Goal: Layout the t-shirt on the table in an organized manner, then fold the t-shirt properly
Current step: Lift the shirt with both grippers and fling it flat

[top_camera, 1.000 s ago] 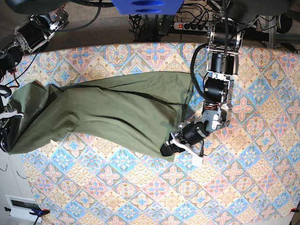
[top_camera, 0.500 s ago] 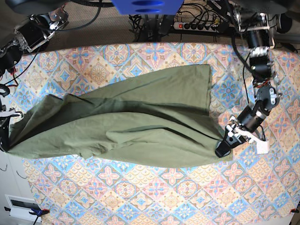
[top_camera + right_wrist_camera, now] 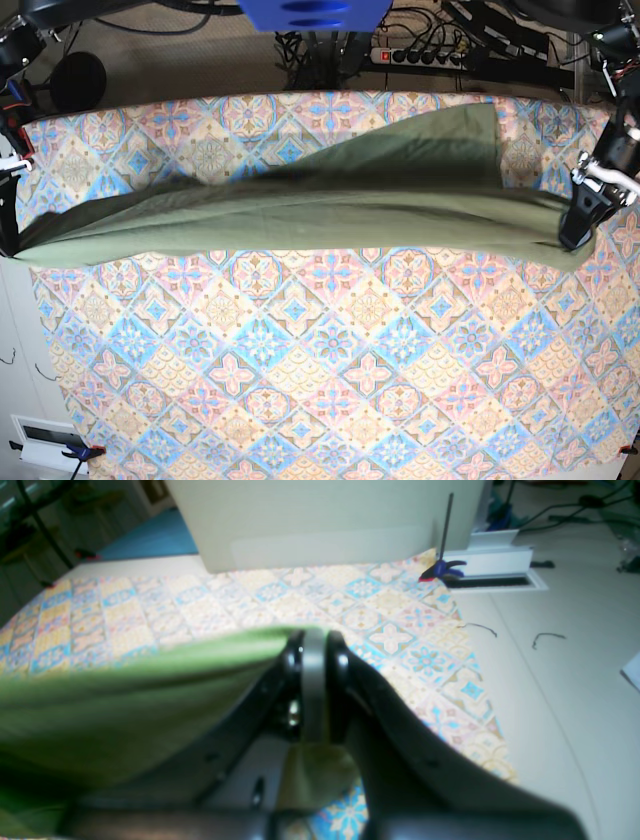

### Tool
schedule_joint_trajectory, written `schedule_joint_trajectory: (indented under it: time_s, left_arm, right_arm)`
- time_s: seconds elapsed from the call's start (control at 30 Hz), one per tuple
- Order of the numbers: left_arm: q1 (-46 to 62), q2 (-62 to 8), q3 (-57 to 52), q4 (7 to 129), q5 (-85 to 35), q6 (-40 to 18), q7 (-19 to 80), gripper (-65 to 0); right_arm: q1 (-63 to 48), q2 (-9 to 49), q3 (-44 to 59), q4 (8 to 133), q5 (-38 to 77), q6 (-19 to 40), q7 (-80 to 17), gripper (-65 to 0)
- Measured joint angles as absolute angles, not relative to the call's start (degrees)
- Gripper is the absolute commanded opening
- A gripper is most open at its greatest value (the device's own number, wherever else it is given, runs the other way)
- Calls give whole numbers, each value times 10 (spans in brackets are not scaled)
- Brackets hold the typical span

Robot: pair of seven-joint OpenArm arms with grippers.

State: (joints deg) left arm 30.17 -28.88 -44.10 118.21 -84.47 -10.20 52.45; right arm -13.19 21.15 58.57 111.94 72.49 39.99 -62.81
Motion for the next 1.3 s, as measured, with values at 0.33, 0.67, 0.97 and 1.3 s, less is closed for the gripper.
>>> schedule_joint_trajectory:
  time_s: [0.33, 0.67, 0.97, 1.3]
  left_arm:
    - [263, -311, -491, 1161, -840, -102, 533, -650]
    - [77, -304, -330, 912, -798, -88, 533, -650]
    - [-3, -285, -324, 819, -703, -91, 565, -646]
    - [-11, -268, -324, 821, -679, -96, 592, -466]
  right_arm:
    - [-13, 221, 475, 1114, 639, 399, -622, -643]
    - [89, 219, 246, 987, 436, 399, -625, -641]
    - [92, 218, 52, 907, 339, 397, -625, -571]
    - [92, 199, -8, 729, 339, 399, -616, -446]
